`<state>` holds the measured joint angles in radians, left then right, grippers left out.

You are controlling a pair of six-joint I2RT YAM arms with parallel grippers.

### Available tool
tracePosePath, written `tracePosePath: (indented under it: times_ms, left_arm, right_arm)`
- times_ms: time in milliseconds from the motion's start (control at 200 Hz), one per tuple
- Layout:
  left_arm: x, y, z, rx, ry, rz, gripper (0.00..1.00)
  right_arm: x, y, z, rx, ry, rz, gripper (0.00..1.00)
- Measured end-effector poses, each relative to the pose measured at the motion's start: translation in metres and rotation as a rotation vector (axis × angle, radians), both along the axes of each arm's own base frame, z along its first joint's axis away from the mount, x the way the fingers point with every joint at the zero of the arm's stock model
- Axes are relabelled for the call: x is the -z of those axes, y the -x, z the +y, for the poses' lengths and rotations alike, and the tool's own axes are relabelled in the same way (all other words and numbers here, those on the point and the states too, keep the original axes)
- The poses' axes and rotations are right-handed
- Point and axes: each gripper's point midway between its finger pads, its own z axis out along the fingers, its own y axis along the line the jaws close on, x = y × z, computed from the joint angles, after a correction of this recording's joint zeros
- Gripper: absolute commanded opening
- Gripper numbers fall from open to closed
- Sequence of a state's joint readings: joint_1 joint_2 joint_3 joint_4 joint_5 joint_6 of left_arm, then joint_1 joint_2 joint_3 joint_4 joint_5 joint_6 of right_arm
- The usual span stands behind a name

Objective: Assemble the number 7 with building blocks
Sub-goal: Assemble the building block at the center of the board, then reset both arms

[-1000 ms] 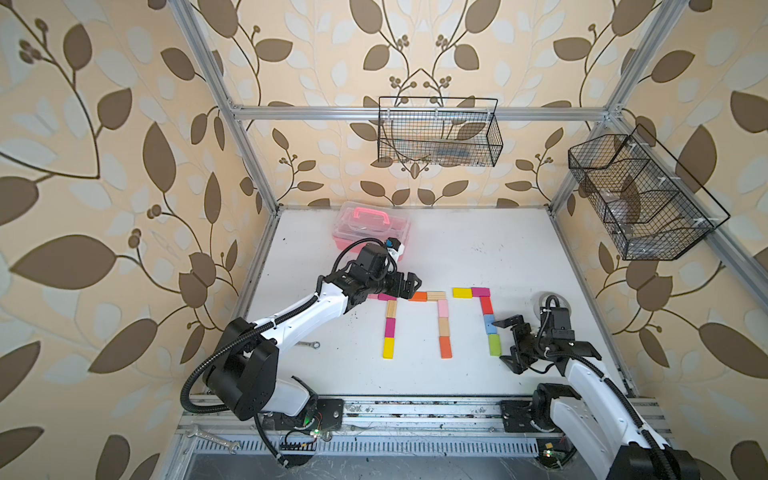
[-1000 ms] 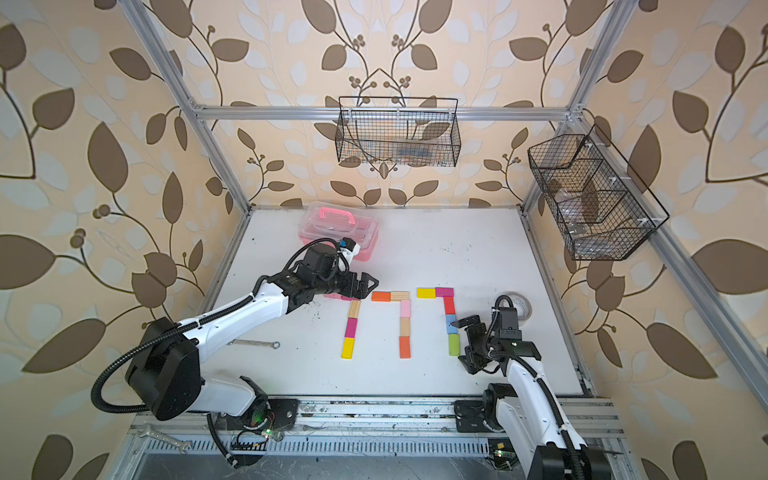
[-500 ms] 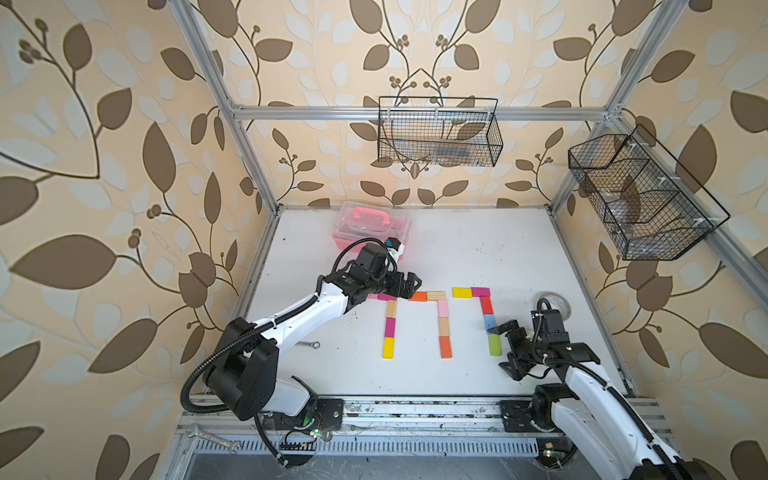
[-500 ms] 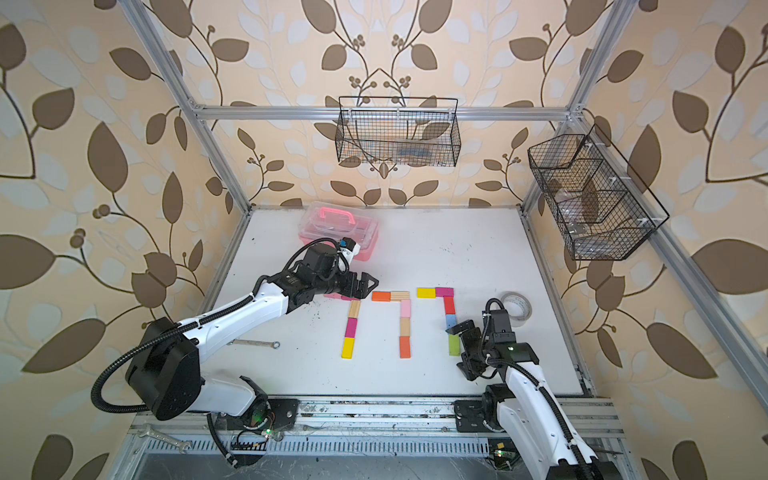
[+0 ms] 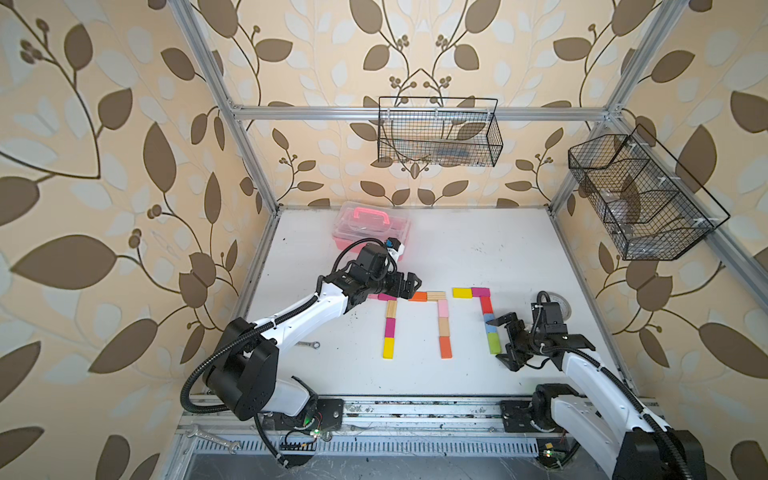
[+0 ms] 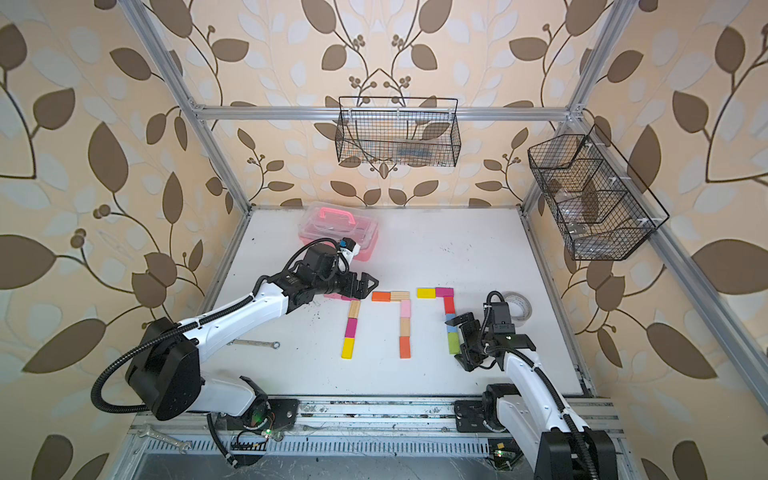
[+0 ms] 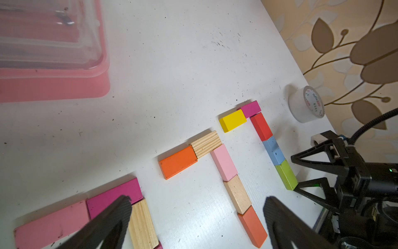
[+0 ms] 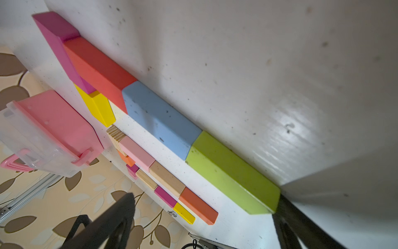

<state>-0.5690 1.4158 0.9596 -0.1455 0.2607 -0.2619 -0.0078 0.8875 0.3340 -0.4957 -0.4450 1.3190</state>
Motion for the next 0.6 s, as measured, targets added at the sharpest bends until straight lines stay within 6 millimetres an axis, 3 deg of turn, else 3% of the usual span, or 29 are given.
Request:
tracePosePath:
  times_ms: [395,500,600]
  left_arm:
    - [0.001,0.0,0.001,-0.004,-0.006,-0.001,0.99]
    - [0.003,0.001,0.003,-0.001,-0.025,0.001,0.99]
    - [0.002,-0.002,0.007,-0.014,-0.044,-0.005,0.99]
  right_arm:
    - [-0.005,0.012,-0.024,-0.013,0.126,0.046,1.0]
    - [-0.028,-0.007,-0.031,-0.072,0.193,0.027,1.0]
    - [-0.065,-0.044,-0.04,-0.144,0.277,-0.055,1.0]
